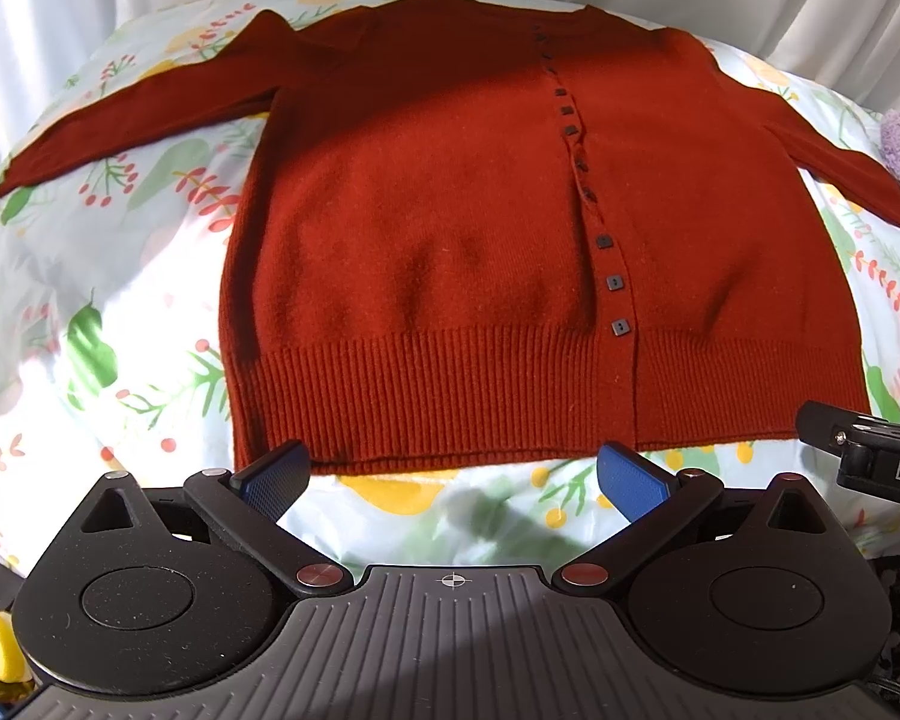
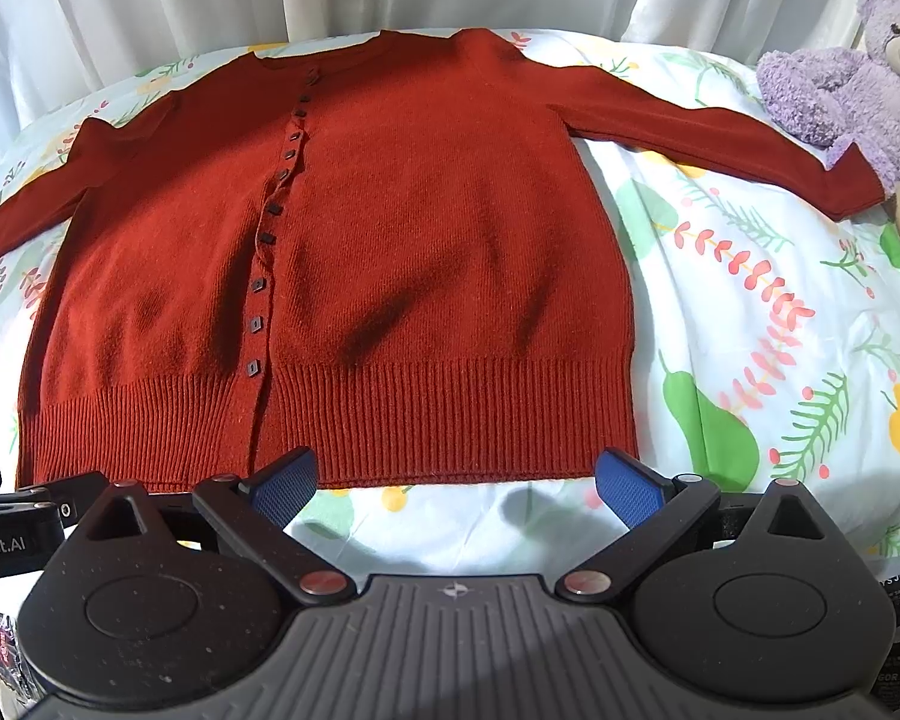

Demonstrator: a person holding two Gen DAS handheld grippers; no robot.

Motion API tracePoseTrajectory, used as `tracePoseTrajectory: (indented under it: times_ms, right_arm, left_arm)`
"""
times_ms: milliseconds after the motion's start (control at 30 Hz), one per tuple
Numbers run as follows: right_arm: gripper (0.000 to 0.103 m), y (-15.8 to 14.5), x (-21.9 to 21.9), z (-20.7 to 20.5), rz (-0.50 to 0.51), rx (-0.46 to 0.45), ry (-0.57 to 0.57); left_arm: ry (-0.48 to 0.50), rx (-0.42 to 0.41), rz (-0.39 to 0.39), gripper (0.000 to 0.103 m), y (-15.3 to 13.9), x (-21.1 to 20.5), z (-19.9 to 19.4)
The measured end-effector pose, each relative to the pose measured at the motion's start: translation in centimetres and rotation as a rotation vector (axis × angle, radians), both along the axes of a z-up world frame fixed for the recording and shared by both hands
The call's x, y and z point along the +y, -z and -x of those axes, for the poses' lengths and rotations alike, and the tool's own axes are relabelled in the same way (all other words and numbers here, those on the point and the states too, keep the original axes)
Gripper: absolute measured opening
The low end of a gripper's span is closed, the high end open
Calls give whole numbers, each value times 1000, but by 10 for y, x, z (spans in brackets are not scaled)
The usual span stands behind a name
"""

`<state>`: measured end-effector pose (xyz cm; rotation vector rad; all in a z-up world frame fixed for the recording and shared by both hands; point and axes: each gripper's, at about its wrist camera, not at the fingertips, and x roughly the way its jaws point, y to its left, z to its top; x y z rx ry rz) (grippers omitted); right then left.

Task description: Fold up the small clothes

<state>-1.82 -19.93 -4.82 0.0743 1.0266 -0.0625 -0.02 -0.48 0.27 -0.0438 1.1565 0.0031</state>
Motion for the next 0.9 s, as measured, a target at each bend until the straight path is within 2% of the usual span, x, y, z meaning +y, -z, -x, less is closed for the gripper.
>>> tracePoseTrajectory:
  times_ms: [900]
  right_arm:
    - [99,3,-2,-5,-17,8,3]
  left_arm:
    - [-1,21,-7,103,6,-2,-5]
